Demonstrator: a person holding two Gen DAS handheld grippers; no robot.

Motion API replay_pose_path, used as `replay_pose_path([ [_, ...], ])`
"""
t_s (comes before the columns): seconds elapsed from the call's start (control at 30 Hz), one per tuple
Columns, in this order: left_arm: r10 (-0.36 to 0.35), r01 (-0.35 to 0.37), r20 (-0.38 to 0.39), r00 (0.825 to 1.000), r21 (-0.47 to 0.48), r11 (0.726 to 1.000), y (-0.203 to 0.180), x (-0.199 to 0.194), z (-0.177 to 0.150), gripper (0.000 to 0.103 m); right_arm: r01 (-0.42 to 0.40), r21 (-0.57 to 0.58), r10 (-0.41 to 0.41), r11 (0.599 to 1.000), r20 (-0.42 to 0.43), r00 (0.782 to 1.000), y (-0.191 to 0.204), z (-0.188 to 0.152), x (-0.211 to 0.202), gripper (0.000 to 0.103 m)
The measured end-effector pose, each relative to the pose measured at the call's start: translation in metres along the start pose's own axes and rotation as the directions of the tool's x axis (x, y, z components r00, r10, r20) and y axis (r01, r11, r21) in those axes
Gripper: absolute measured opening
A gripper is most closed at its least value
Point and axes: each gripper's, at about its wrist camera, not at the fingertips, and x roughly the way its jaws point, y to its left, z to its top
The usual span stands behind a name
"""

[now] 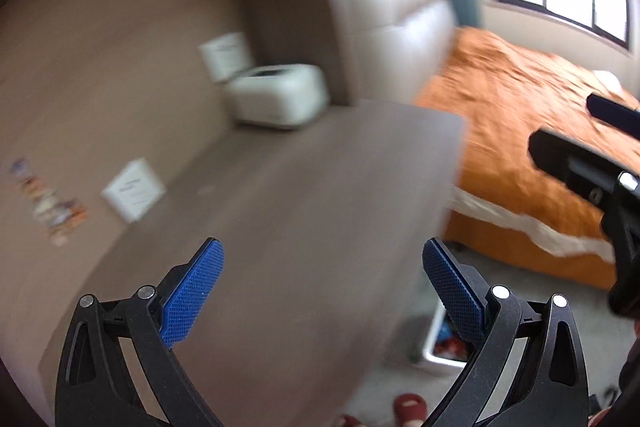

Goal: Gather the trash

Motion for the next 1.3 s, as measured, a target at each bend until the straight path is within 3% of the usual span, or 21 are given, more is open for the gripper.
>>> replay_pose_path([
  [0.1,0.083,-0.082,0.008,0.997,-0.084,0.993,0.047,-0.016,-0.002,0.098,-0.043,-0.044,0.046,0.998,0.051,0.998,0.034,0.02,-0.004,0.098],
  [0.27,0.197,-0.192,0.002,0.98,-0.217,0.957,0.119,-0.034,-0.013,0.098,-0.093,-0.076,0.101,0.993,0.104,0.989,0.091,0.044,-0.006,0.099],
  [0.33,0.213,-0.206,-0.003,0.977,-0.273,0.94,0.148,-0.04,-0.018,0.098,-0.068,-0.099,0.08,0.993,0.117,0.99,0.117,0.052,-0.005,0.098],
  [0.5,0.24,-0.219,0.013,0.971,-0.358,0.908,0.207,-0.054,-0.031,0.098,-0.098,-0.114,0.113,0.989,0.129,0.985,0.16,0.067,-0.008,0.099],
  [0.87,0.181,-0.155,0.024,0.983,-0.412,0.898,0.273,-0.057,-0.048,0.098,-0.068,-0.117,0.078,0.991,0.084,0.993,0.221,0.07,0.005,0.098],
  [1.3,0.129,-0.103,0.045,0.991,-0.373,0.922,0.293,-0.051,-0.051,0.098,0.019,-0.134,-0.012,0.991,0.051,0.999,0.256,0.065,0.017,0.098],
])
